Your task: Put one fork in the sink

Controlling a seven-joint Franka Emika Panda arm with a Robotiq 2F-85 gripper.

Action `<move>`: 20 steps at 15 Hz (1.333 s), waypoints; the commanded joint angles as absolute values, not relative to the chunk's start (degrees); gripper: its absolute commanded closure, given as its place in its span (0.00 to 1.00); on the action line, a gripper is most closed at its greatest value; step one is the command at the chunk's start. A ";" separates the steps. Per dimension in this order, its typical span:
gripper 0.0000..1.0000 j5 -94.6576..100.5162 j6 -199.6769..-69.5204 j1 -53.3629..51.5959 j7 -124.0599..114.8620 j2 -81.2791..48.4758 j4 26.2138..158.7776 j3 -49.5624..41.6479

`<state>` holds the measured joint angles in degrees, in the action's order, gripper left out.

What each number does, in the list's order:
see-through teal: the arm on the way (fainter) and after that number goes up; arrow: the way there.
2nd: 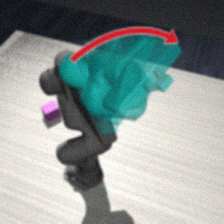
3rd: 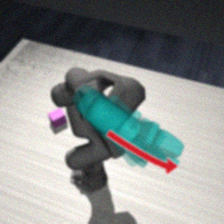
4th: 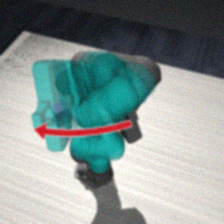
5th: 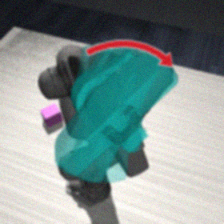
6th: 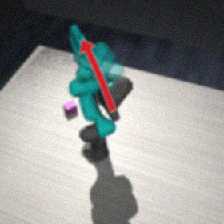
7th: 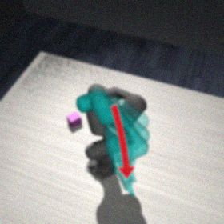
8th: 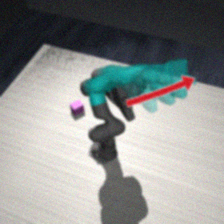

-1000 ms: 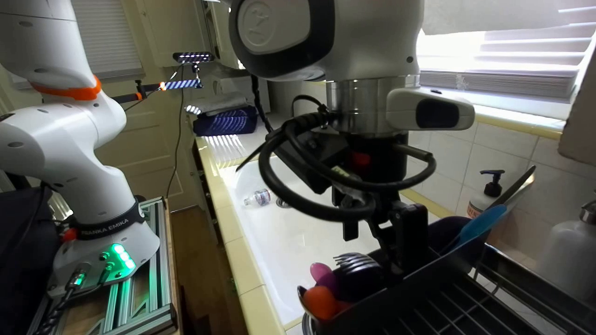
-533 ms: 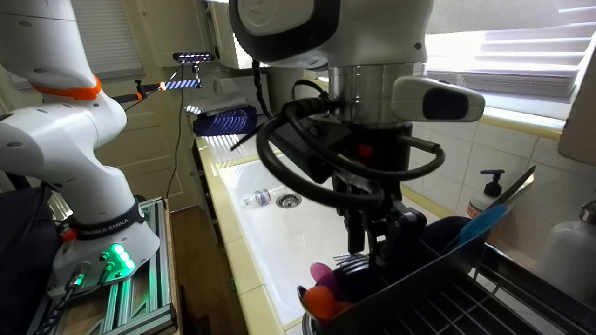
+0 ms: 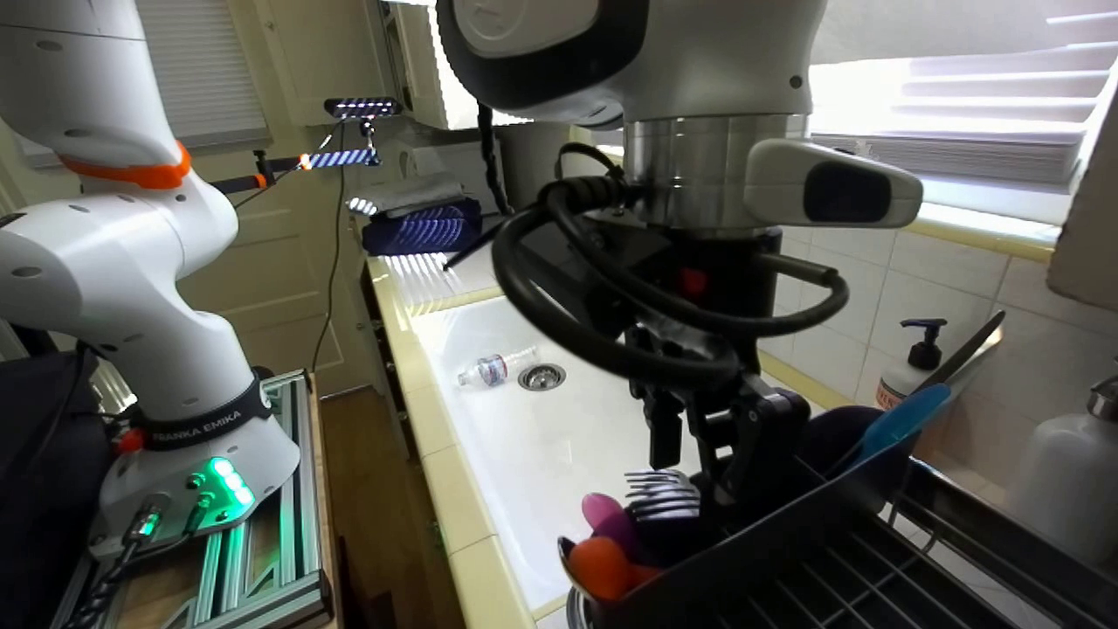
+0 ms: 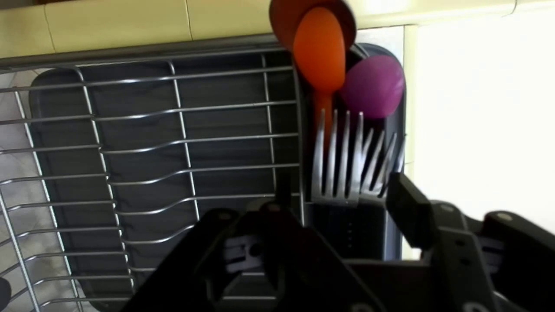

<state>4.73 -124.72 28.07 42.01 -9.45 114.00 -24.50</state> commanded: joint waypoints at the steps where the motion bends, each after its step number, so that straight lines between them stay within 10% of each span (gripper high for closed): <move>1: 0.08 5.03 -122.92 28.86 43.11 -10.68 112.51 -24.16; 3: 0.45 5.16 -122.73 28.88 43.10 -10.83 112.47 -24.15; 7: 0.65 5.28 -122.90 29.05 42.62 -11.04 112.48 -24.28; 9: 0.30 4.99 -122.96 29.22 42.54 -10.99 112.40 -24.35; 11: 0.24 4.83 -122.93 29.42 42.55 -10.98 112.33 -24.38; 12: 0.62 4.64 -122.74 29.54 42.59 -11.02 112.21 -24.38; 20: 0.92 4.61 -121.89 29.74 42.61 -10.97 111.79 -24.12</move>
<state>4.79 -123.55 29.13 42.14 -10.10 113.07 -24.29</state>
